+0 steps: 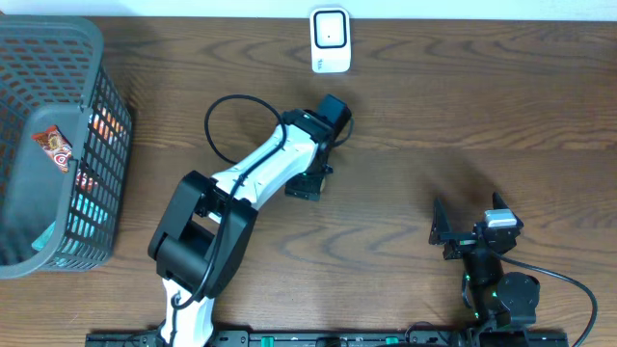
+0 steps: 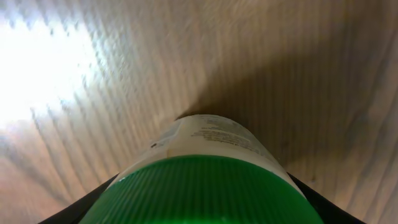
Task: Scan the item barcode
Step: 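Carry the bottle to the table center and release it upright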
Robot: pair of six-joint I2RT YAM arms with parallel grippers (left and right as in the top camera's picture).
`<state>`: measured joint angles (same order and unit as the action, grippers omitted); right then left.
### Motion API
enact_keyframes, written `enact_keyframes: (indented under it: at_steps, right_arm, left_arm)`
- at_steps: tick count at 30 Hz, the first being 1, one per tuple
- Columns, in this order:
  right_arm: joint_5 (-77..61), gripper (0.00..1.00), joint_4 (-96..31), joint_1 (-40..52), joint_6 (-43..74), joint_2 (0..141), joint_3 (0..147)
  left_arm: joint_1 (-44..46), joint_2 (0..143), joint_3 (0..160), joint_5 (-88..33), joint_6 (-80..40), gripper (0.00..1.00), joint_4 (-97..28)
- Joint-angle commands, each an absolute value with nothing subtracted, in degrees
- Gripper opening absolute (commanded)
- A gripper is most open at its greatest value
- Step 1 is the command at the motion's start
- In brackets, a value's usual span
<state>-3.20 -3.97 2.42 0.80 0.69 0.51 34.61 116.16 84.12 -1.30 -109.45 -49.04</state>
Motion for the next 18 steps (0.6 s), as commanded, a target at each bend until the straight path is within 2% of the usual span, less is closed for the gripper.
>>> enact_keyframes:
  at_steps: [1,9,14,18]
  right_arm:
    - [-3.3,0.99,-4.0,1.9,0.8,0.4,0.3]
    - [-3.3,0.99,-4.0,1.9,0.8,0.4,0.3]
    - [-3.3,0.99,-4.0,1.9,0.8,0.4,0.3]
    - [-3.3,0.99,-4.0,1.9,0.8,0.4,0.3]
  left_arm:
    - [35.7,117.8,84.6,0.4,-113.1,0.71,-49.9]
    - [36.9,121.2,84.6,0.4,-114.4,0.72,-49.9]
    - [37.2,120.7,84.7,-0.5,-113.4,0.98,-49.4]
    - [37.3,118.9,85.4,-0.4,-107.0,0.98,-49.5]
